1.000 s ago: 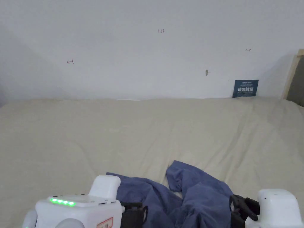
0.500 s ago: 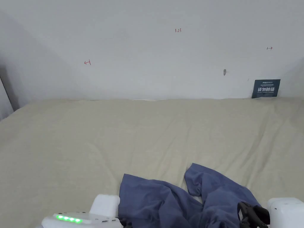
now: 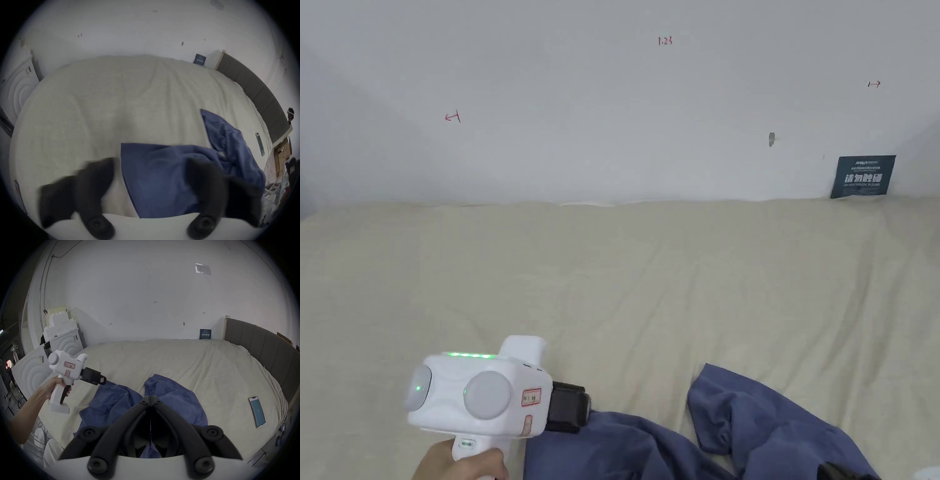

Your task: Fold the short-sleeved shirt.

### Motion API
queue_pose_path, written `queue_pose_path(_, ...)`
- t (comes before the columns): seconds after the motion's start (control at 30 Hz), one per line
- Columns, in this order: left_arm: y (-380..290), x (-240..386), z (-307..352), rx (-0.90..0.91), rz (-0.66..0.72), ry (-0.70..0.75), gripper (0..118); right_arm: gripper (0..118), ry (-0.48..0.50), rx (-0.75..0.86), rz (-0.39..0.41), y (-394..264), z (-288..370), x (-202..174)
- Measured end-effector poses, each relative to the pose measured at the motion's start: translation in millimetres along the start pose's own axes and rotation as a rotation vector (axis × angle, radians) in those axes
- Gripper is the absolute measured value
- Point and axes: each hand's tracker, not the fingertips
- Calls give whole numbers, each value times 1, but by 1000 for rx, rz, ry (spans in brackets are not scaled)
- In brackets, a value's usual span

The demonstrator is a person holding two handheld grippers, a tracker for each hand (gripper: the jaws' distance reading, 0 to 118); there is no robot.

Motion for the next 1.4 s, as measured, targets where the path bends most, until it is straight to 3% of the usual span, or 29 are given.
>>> queue_pose_path(0.2, 11, -15, -37, -13, 92, 7, 101, 4, -1, -26, -9, 1, -22, 1)
queue_pose_path(0.23, 12, -17, -45, -21, 100, 9, 94, 4, 0, -31, -14, 1, -24, 1)
queue_pose_path(0.3, 5, -18, -53, -49, 115, 3, 61, 4, -4, -41, -18, 0, -28, 2)
queue_pose_path(0.37, -4, -10, -63, -85, 100, 12, 61, 4, -8, -53, -12, 0, -31, 1)
queue_pose_path(0.43, -10, -3, -62, -20, -28, 72, 60, 4, -18, -66, -4, -1, -34, 0)
queue_pose_path(0.47, -11, -3, -63, -4, -40, 106, 53, 4, -25, -68, -1, -2, -34, 1)
queue_pose_path(0.5, -12, -5, -60, 1, 9, 117, 37, 4, -28, -74, -6, -2, -34, 1)
queue_pose_path(0.53, -14, -2, -56, 28, 31, 119, 11, 4, -27, -79, -16, -3, -35, 1)
queue_pose_path(0.57, -15, -4, -59, 19, 54, 129, 2, 4, -23, -81, -24, -3, -34, 2)
queue_pose_path(0.73, -10, 7, -51, -18, -96, 151, 2, 4, -33, -90, -17, -7, -30, 12)
queue_pose_path(0.9, -10, 9, -26, 9, -65, 143, 2, 4, -70, -105, -37, -4, -30, 31)
queue_pose_path(1.0, -11, 16, -7, 55, -112, 172, 2, 4, -89, -118, -21, 3, -33, 49)
queue_pose_path(1.17, -9, 20, 15, 90, -96, 133, 2, 4, -59, -119, -42, 25, -51, 86)
queue_pose_path(1.2, -6, 24, 18, 92, -110, 139, 2, 11, -44, -126, -52, 30, -58, 95)
queue_pose_path(1.23, -6, 24, 20, 92, -119, 145, 2, 35, -50, -135, -58, 36, -64, 102)
queue_pose_path(1.3, -7, 24, 24, 92, -130, 144, 2, 108, -20, -177, -72, 47, -83, 116)
queue_pose_path(1.33, -5, 26, 25, 93, -128, 142, 2, 116, -11, -213, -76, 51, -95, 122)
queue_pose_path(1.4, -7, 26, 27, 92, -129, 132, 2, 117, 27, -268, -87, 56, -123, 134)
